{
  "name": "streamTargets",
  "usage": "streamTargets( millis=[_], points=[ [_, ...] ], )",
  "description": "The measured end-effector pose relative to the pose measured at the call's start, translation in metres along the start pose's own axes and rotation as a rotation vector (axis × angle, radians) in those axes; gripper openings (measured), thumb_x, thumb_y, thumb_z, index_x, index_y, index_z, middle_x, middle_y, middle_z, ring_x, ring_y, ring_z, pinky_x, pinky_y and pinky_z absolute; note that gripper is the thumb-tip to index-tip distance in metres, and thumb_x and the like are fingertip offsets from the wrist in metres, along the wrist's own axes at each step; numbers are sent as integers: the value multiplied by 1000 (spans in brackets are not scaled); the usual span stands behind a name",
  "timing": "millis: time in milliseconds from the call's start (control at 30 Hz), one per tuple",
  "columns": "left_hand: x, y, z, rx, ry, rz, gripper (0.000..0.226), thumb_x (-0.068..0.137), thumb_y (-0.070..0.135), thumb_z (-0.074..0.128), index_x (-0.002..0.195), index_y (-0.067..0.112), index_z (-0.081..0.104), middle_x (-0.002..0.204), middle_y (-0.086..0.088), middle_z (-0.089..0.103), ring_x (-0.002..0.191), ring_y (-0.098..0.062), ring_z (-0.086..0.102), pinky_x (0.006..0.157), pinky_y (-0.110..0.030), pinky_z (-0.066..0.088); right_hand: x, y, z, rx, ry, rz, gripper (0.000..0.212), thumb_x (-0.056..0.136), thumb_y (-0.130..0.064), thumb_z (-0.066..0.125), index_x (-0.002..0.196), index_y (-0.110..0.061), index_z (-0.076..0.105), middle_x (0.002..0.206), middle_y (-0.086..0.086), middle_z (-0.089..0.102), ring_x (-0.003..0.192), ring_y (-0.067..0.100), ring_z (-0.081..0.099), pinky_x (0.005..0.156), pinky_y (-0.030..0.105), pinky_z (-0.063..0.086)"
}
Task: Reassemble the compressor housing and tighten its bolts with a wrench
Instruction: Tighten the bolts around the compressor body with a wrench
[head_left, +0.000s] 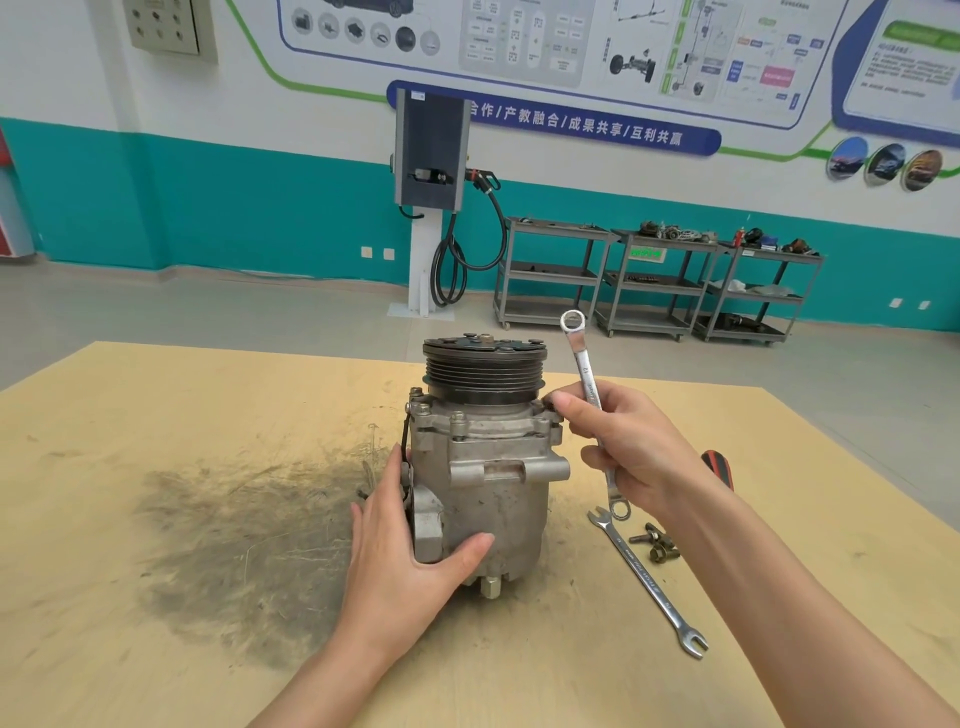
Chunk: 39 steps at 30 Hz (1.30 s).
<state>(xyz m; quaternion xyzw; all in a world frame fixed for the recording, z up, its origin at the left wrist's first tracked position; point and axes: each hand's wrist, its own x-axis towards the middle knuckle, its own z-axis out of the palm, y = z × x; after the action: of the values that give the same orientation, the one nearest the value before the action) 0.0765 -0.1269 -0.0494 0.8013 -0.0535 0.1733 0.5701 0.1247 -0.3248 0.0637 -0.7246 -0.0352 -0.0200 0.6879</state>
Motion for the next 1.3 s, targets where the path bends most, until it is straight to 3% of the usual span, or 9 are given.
streamTargets(
  millis=[133,233,333,533,733,967,1067,1167,1300],
  points=[
    [0,0,0,4,6,9,110,54,77,64,144,54,5,150,22,33,144,-7,21,121,-51,16,1,1,4,27,32,-17,19,82,-13,74,77,-10,56,54,-9,56,48,6,35,38,18,26],
    [0,0,0,-1,5,11,108,53,78,63,141,56,4,149,23,32,145,-6,19,122,-51,15,1,1,-2,55,-15,18,10,86,-17,70,88,-9,65,69,-3,52,54,5,37,38,17,26],
    [0,0,0,3,-6,2,116,54,78,63,150,46,6,152,19,31,147,-8,16,122,-51,15,1,3,-5,62,-34,54,7,89,-15,66,91,-9,67,78,4,47,58,6,38,37,16,25],
    [0,1,-1,11,-8,-9,120,54,77,62,154,38,9,152,18,31,147,-9,16,122,-51,15,3,6,7,130,41,14,20,80,-10,73,77,-10,54,58,-3,60,45,3,43,34,17,26],
    [-1,3,-1,0,-6,-14,116,53,78,62,148,46,4,148,21,31,145,-4,18,122,-50,15,-1,4,-4,141,-27,72,8,91,-14,63,94,-7,67,79,2,52,59,6,39,38,15,23],
    [-1,2,-1,-5,6,-8,110,53,78,63,141,55,2,144,25,31,144,-4,20,122,-51,15,1,4,6,118,32,32,17,84,-8,70,77,-9,54,59,-2,54,46,4,38,36,17,24],
    [-1,1,-1,-1,6,-9,112,52,79,63,142,54,1,147,23,30,146,-6,18,122,-50,15,0,2,2,128,-18,63,9,88,-12,66,91,-6,60,73,3,49,54,5,38,37,15,24],
    [0,1,-1,-1,4,-6,110,53,78,63,141,55,1,146,25,31,145,-4,19,122,-51,15,0,4,-2,140,-38,97,18,92,-13,61,106,-2,63,86,7,47,59,6,39,37,15,21],
    [0,0,-1,0,2,-6,114,53,77,63,147,50,4,150,21,32,144,-3,18,121,-52,15,1,6,5,87,-3,64,9,88,-12,67,84,-10,59,72,3,49,56,6,38,37,16,23]
  ],
)
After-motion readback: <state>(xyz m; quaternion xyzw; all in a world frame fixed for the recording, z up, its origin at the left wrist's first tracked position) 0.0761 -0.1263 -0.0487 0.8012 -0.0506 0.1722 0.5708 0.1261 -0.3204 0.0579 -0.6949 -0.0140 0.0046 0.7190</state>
